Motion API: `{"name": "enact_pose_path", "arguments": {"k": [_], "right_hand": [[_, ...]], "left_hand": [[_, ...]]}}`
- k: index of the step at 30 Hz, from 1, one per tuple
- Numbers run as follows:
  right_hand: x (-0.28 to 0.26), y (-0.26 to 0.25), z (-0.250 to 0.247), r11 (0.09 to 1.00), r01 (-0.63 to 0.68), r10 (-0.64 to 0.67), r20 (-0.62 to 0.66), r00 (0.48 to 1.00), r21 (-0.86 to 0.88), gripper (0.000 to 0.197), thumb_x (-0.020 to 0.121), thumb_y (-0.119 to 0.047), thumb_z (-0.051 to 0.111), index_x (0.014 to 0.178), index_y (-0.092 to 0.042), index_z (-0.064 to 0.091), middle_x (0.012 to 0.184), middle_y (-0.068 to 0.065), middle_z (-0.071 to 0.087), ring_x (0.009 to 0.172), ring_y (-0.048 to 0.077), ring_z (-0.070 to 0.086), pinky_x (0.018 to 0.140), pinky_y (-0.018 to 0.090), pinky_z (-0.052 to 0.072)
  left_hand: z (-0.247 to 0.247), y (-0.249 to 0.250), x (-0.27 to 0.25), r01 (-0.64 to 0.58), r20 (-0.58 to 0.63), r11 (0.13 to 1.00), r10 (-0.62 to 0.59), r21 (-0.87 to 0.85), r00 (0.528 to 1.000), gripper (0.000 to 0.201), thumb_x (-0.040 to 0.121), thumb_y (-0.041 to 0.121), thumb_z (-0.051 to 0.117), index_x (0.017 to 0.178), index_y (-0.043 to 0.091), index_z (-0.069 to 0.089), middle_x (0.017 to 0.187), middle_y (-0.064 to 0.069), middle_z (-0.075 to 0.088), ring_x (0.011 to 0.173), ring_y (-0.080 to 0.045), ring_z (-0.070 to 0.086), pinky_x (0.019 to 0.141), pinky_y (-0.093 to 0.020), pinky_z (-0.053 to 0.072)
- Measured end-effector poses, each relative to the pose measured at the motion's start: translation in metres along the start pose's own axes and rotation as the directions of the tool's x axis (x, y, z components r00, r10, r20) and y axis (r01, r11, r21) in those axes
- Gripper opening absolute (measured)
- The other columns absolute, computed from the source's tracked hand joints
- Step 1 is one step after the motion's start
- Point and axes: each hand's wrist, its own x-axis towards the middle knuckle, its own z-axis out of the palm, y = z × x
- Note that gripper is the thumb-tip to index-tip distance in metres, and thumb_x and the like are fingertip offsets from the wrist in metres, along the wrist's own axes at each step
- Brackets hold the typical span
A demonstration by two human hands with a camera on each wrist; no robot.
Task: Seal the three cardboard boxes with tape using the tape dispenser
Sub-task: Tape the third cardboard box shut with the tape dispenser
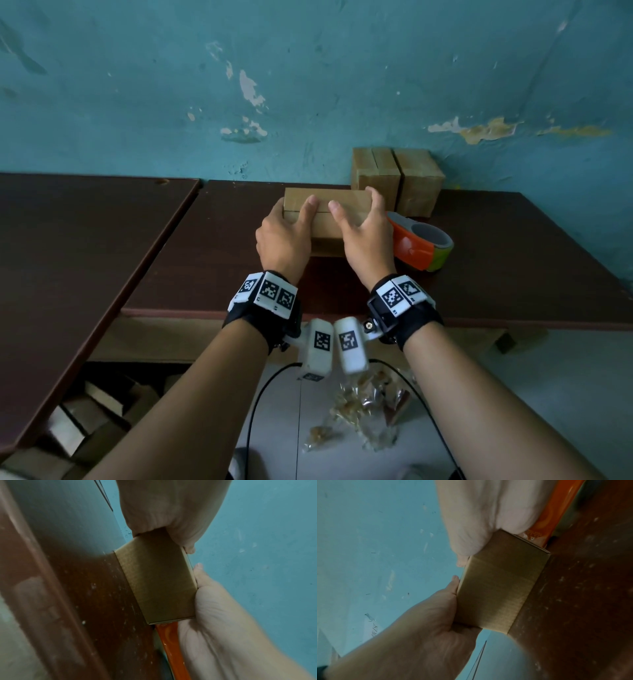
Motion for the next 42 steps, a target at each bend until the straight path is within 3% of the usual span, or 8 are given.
{"name": "enact_pose_path", "arguments": {"k": [3,7,12,22,28,33,37,42], "right_hand": [[-0.004,0.001,-0.003,0.999,-0.001,0.000,0.020,1.000,0.034,0.081,0.100,-0.052,0.066,0.165,-0.020,0.029,0.161,0.008,0.048,0.148,0.021,0.045,0.117,0.034,0.042],[-0.010,0.005,-0.009,0.999,0.016,-0.018,0.059,0.998,0.035,0.076,0.108,-0.046,0.055,0.169,-0.019,0.019,0.172,0.005,0.029,0.157,0.015,0.026,0.114,0.016,0.023],[-0.013,0.007,-0.012,0.999,-0.007,0.002,0.101,0.995,0.048,0.074,0.111,-0.045,0.045,0.171,-0.022,0.007,0.174,0.007,0.024,0.160,0.018,0.022,0.115,0.017,0.018],[-0.006,0.006,-0.015,0.998,-0.046,0.042,0.122,0.992,0.034,0.073,0.110,-0.051,0.047,0.169,-0.017,0.020,0.172,0.004,0.031,0.159,0.019,0.026,0.112,0.014,0.016],[-0.004,0.016,-0.013,0.996,-0.051,0.043,0.106,0.993,0.070,0.071,0.101,-0.064,0.054,0.154,-0.016,0.050,0.142,-0.003,0.065,0.133,0.012,0.059,0.113,0.036,0.049],[-0.003,0.014,-0.015,0.999,-0.035,0.033,0.101,0.994,0.019,0.071,0.102,-0.061,0.056,0.156,-0.016,0.049,0.140,-0.007,0.065,0.128,0.005,0.059,0.096,0.013,0.046],[-0.002,0.015,-0.016,0.999,-0.016,0.015,0.054,0.998,0.028,0.065,0.098,-0.064,0.059,0.144,-0.018,0.062,0.125,-0.010,0.073,0.117,0.004,0.067,0.103,0.036,0.057],[-0.006,0.010,-0.019,0.999,0.001,-0.004,0.068,0.998,0.042,0.056,0.101,-0.058,0.061,0.140,-0.018,0.065,0.122,-0.011,0.074,0.114,0.003,0.068,0.103,0.033,0.056]], "left_hand": [[-0.002,-0.005,-0.004,-0.001,0.002,1.000,0.001,-0.030,1.000,0.097,0.079,0.098,0.043,0.137,0.023,0.066,0.118,0.004,0.077,0.122,-0.023,0.067,0.106,-0.050,0.054],[-0.007,-0.013,-0.008,-0.060,0.018,0.994,0.062,-0.091,0.998,0.082,0.096,0.079,0.040,0.139,0.014,0.064,0.120,0.001,0.076,0.126,-0.025,0.065,0.108,-0.052,0.053],[-0.010,-0.019,-0.006,-0.082,0.056,0.989,0.090,-0.127,0.994,0.066,0.106,0.066,0.037,0.150,0.022,0.059,0.144,0.000,0.066,0.139,-0.021,0.056,0.119,-0.048,0.045],[-0.011,-0.020,-0.003,0.056,0.158,0.988,-0.034,-0.140,0.987,0.092,0.089,0.087,0.029,0.149,0.024,0.059,0.153,-0.002,0.058,0.147,-0.028,0.048,0.122,-0.053,0.039],[-0.017,-0.018,-0.005,0.107,0.180,0.984,-0.081,-0.140,0.980,0.107,0.071,0.100,0.051,0.143,0.022,0.064,0.141,0.002,0.067,0.137,-0.023,0.058,0.116,-0.050,0.048],[-0.020,-0.013,-0.009,0.059,0.151,0.994,-0.046,-0.087,0.987,0.103,0.076,0.096,0.049,0.138,0.016,0.066,0.136,-0.003,0.070,0.130,-0.025,0.062,0.111,-0.050,0.052],[-0.021,-0.010,-0.013,0.031,0.107,0.998,-0.025,-0.060,0.994,0.096,0.076,0.097,0.048,0.126,0.019,0.073,0.133,-0.004,0.072,0.127,-0.030,0.064,0.106,-0.055,0.053],[-0.022,-0.008,-0.017,0.028,0.075,0.997,-0.022,-0.070,0.997,0.094,0.077,0.098,0.049,0.122,0.021,0.075,0.129,-0.003,0.074,0.124,-0.028,0.066,0.106,-0.053,0.054]]}}
